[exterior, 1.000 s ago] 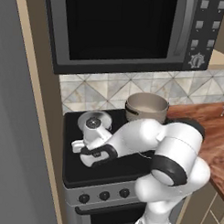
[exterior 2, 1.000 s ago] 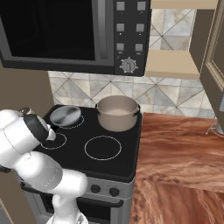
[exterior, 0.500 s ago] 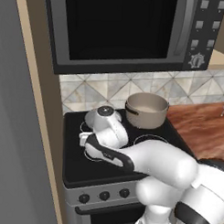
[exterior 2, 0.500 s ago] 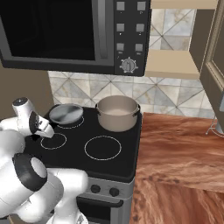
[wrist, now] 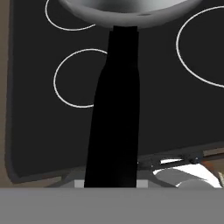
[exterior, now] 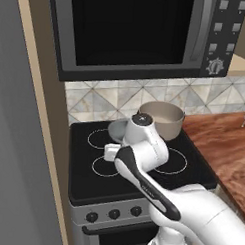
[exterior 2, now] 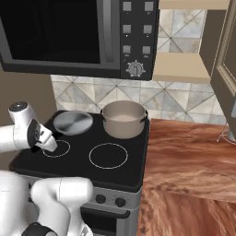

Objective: Move the pot and pan from the stove into the sink.

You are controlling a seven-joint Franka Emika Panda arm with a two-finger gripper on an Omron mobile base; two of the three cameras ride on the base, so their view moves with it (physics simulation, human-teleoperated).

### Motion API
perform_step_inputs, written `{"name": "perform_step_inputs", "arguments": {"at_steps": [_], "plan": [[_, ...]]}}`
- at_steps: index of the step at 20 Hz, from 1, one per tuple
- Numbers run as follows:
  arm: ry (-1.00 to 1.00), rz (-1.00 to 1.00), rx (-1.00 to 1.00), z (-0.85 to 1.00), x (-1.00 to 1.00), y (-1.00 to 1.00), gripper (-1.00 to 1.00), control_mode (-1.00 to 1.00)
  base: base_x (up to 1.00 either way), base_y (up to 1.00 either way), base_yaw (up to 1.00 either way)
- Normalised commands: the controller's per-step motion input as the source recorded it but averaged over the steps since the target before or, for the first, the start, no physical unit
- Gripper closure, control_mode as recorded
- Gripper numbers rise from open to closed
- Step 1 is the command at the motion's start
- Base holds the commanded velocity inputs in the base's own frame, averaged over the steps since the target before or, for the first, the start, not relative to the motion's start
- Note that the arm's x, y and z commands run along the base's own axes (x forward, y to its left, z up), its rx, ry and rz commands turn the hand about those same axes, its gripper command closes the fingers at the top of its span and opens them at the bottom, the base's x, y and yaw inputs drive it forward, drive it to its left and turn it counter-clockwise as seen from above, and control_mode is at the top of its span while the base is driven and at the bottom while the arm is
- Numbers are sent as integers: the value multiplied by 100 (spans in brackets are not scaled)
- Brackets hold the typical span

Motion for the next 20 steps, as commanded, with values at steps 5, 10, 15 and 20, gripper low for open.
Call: {"name": "perform_step_inputs", "arguments": {"at_steps": [5,10,15,20], "plan": [[3,-8,0,65,-72,-30,100,-100,0,0,0],[4,-3,0,70,-78,-17,100,-100,0,0,0],[6,0,0,65,-81,-4,100,-100,0,0,0],[6,-1,0,61,-82,0,100,-100,0,0,0]]}}
